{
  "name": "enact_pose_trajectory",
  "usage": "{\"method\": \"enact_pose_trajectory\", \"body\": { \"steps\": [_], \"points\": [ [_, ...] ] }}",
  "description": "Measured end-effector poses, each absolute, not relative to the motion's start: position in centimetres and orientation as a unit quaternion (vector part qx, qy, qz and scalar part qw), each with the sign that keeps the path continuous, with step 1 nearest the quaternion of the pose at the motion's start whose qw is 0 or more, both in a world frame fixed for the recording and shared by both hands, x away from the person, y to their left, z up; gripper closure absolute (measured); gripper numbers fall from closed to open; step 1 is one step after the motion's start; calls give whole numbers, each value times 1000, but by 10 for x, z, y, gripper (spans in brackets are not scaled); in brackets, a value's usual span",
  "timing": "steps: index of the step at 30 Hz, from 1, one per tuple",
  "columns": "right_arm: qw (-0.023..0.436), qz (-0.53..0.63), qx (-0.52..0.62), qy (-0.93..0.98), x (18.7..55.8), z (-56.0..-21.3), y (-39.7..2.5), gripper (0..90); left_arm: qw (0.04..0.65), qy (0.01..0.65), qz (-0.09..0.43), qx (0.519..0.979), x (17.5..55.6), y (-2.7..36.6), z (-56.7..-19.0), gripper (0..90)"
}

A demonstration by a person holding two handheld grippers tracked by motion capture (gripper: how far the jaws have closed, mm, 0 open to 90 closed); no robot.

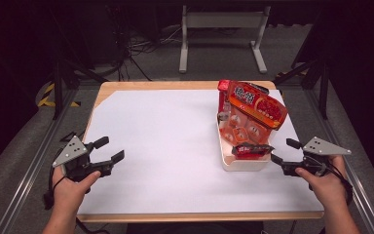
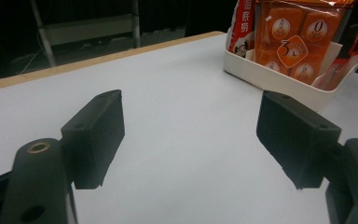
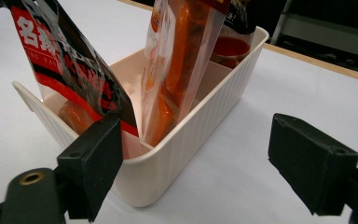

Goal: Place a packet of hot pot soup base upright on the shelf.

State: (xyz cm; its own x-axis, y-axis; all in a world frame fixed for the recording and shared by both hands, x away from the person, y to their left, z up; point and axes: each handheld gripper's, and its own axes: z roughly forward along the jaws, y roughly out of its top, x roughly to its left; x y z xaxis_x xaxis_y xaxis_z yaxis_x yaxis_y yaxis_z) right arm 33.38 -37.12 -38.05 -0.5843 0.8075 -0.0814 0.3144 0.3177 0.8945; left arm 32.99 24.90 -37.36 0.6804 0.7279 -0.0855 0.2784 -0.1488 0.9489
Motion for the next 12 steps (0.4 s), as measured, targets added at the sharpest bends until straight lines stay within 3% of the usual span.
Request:
{"method": "enact_pose_trajectory", "body": {
  "steps": [12],
  "points": [
    [276,467,363,757,334,-379,-375,186,552,348,200,731,331,248,-376,244]
  ]
}}
